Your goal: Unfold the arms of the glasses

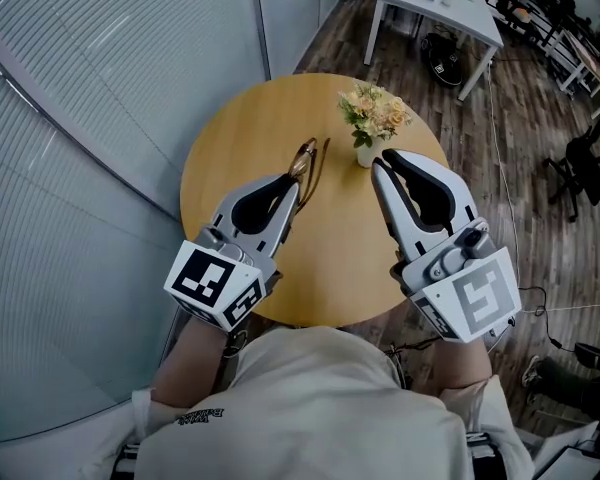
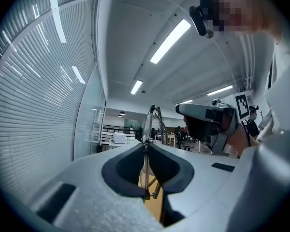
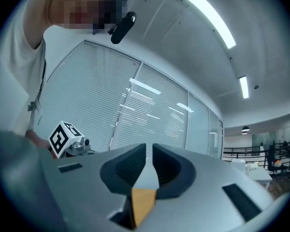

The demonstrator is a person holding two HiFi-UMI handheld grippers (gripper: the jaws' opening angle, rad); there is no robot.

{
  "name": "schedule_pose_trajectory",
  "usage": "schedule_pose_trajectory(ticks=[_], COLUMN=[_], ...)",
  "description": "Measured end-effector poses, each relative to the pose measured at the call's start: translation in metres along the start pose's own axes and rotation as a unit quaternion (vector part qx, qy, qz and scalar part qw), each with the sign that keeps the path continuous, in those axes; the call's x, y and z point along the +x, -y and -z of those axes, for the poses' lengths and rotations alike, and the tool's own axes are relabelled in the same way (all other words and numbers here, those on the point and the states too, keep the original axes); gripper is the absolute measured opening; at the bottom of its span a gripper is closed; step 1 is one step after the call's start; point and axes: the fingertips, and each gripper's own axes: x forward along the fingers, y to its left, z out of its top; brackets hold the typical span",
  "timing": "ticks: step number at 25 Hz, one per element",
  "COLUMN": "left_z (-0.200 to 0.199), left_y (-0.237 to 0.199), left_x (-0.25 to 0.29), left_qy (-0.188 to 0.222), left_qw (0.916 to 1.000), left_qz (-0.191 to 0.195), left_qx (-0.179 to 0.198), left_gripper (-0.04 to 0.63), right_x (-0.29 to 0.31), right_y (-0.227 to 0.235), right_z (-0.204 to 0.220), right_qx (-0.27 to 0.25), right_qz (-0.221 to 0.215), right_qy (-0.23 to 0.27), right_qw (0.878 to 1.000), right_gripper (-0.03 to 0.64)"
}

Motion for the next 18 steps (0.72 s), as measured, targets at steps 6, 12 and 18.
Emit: schedule_pose_trajectory(ticks=[6,12,18], left_z=[0.001,-0.009,-0.005], left_y=[0.021,0.032,0.033], left_x=[-0.002,-0.007,-0.012], left_qy=[-0.003,-0.002,0.004], left_qw=[0.9998,0.9971,0.9987], left_qz=[0.010,-0.008,-0.007], left_qx=[0.018,0.076,0.051], left_gripper=[0.043,0.043,0.043], right_x=[0.015,0.026,0.017], right_y=[-0.009,-0.022,-0.020], right_z=[-0.007,0.005,0.011], right_qx=[0.009,0.020,0.026], right_qz=[-0.026,-0.051,-0.044], right_qy=[-0.002,-0.028,-0.031], right_qw=[1.000,0.998,0.998], right_gripper=[0.037,0.035,0.035])
